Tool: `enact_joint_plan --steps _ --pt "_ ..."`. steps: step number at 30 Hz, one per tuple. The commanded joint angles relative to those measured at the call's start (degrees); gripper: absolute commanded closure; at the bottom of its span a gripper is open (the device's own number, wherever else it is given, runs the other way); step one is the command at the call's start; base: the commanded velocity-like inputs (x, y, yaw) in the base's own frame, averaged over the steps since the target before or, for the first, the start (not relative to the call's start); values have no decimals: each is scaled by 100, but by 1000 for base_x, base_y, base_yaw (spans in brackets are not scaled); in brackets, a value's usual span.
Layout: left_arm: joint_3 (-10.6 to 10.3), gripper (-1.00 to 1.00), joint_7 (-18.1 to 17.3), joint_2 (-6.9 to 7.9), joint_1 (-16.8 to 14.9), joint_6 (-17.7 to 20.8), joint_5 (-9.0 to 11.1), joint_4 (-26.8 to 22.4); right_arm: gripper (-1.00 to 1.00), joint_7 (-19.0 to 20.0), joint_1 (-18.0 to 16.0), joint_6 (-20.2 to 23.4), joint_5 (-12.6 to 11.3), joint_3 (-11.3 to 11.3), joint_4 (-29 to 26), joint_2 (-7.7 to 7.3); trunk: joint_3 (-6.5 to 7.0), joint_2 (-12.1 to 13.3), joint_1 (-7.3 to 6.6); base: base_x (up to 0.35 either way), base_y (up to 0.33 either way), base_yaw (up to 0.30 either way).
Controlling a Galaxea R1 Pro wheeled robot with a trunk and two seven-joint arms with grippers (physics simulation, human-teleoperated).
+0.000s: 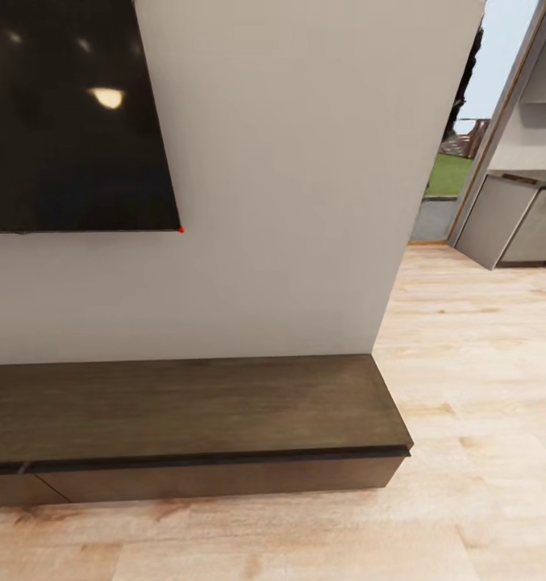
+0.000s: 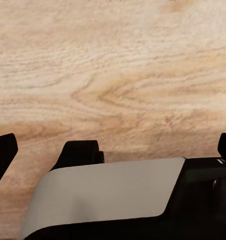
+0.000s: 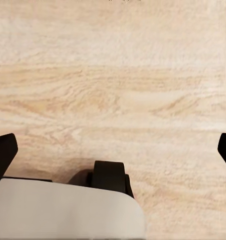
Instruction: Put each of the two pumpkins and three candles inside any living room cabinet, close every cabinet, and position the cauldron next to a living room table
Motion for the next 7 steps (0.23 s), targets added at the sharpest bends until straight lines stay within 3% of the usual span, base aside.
enact_joint_plan --steps 1,7 --pt "0 -100 3 2 0 1 0 2 -100 0 1 0 0 0 0 0 19 42 -23 0 0 0" --pt "6 -100 15 25 1 -1 0 24 -100 0 1 0 0 0 0 0 126 282 -154 0 0 0"
